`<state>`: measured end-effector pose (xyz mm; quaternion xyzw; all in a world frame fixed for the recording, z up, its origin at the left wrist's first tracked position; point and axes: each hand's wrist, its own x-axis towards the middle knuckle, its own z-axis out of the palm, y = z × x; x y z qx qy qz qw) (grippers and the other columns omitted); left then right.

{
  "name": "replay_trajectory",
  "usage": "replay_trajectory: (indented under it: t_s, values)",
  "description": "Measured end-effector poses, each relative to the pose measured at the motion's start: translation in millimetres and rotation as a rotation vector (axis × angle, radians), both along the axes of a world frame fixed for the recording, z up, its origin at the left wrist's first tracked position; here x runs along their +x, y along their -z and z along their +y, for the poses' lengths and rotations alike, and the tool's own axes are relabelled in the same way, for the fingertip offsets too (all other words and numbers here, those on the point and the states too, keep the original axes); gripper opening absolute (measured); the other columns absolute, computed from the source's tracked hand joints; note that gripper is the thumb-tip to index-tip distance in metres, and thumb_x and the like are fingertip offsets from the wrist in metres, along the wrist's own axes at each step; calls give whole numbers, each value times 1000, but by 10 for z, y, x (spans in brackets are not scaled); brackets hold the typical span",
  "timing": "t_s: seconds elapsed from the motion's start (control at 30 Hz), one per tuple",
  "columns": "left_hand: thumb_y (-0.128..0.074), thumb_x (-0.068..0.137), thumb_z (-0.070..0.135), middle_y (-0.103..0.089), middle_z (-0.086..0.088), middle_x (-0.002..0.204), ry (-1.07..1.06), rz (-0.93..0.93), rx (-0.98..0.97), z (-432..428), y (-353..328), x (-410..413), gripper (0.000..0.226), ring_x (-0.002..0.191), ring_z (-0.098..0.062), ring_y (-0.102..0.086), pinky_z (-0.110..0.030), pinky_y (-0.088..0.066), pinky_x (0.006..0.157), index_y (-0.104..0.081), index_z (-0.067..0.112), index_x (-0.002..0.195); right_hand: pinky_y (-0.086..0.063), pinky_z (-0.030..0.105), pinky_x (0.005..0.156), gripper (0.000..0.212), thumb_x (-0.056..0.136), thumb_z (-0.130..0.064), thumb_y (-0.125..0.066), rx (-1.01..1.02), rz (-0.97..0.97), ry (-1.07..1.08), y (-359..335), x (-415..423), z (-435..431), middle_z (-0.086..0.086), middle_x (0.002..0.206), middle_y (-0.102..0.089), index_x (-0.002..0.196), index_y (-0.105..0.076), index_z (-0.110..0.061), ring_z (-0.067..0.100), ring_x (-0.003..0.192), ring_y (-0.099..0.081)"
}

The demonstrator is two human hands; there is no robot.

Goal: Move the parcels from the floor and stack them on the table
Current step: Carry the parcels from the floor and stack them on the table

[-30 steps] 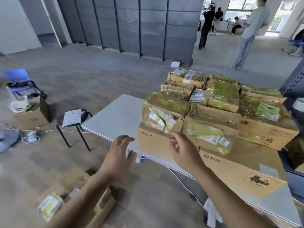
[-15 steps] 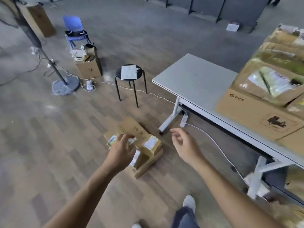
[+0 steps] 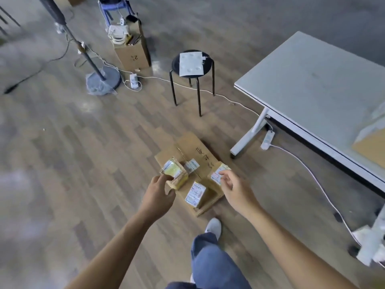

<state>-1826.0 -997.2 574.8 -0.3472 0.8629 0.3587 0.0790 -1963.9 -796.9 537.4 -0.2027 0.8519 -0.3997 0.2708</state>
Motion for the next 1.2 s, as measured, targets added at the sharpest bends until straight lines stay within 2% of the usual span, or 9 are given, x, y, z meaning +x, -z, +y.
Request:
replay_trajectory:
  t_s: [0.13, 0.27, 0.43, 0.6, 0.67, 0.8, 0.9, 1.03, 1.2]
  values:
    - [-53, 89, 17, -51, -2, 122, -53, -91, 85, -348, 340, -312, 36, 107, -15, -52, -23, -37, 87, -53, 21, 125, -52, 32, 85, 24, 100, -29, -46, 74, -83, -33, 330, -229, -375, -9, 110, -63, 121, -57, -26, 9, 100, -61]
    - [-51, 90, 15, -53, -3, 124, -176, -169, 242, -729, 937, -561, 34, 105, -12, -54, -24, -42, 84, -55, 20, 124, -46, 13, 71, 22, 100, -27, -46, 104, -125, -35, 832, -419, -829, -20, 98, -59, 118, -57, -28, -1, 89, -57]
    - [-51, 88, 10, -55, -3, 122, -428, -230, 479, -1247, 2139, -793, 39, 82, -4, -56, -25, -52, 67, -58, 22, 124, -48, 25, 67, 24, 101, -25, -43, 144, -145, -28, 1930, -566, -1509, -12, 90, -61, 120, -58, -25, 6, 83, -60]
    - [-52, 89, 4, -57, -7, 114, -515, -325, 557, -1681, 3545, -940, 35, 74, -11, -54, -36, -52, 81, -60, 10, 122, -50, 32, 82, 33, 101, -25, -43, 233, -232, 46, 3297, -584, -2094, 2, 123, -63, 132, -53, -20, 17, 106, -60]
    - [-53, 91, 5, -57, -12, 113, -482, -389, 583, -1816, 4029, -968, 33, 85, -19, -55, -38, -49, 87, -58, 4, 124, -48, 36, 93, 39, 102, -27, -41, 294, -272, 68, 3797, -561, -2267, 5, 135, -57, 140, -46, -19, 21, 120, -56]
    - [-59, 87, 4, -58, -9, 110, -594, -394, 749, -1961, 4637, -959, 30, 95, -20, -54, -35, -51, 80, -62, 4, 116, -45, 37, 99, 51, 102, -35, -39, 365, -348, -14, 4481, -468, -2469, 4, 145, -47, 150, -31, -18, 21, 126, -50]
    - [-57, 82, -2, -64, -3, 92, -631, -318, 783, -1935, 4666, -1012, 22, 86, -16, -57, -35, -51, 80, -67, 12, 96, -49, 36, 91, 45, 101, -36, -45, 352, -369, 97, 4571, -437, -2499, 4, 135, -55, 141, -42, -17, 20, 114, -57]
    - [-62, 80, 2, -64, 4, 89, -487, -97, 646, -1870, 4049, -1127, 30, 75, -15, -57, -30, -45, 68, -62, 30, 93, -37, 11, 52, 17, 97, -36, -53, 263, -322, 300, 3969, -449, -2393, -1, 98, -63, 103, -51, -21, 4, 74, -57]
    - [-70, 78, 8, -63, 12, 93, -332, 139, 591, -1728, 2499, -1561, 37, 82, -3, -63, -19, -50, 64, -50, 33, 97, -38, 22, 56, 23, 96, -46, -50, 304, -187, 421, 2346, -624, -2059, -15, 85, -54, 97, -45, -23, 1, 72, -54]
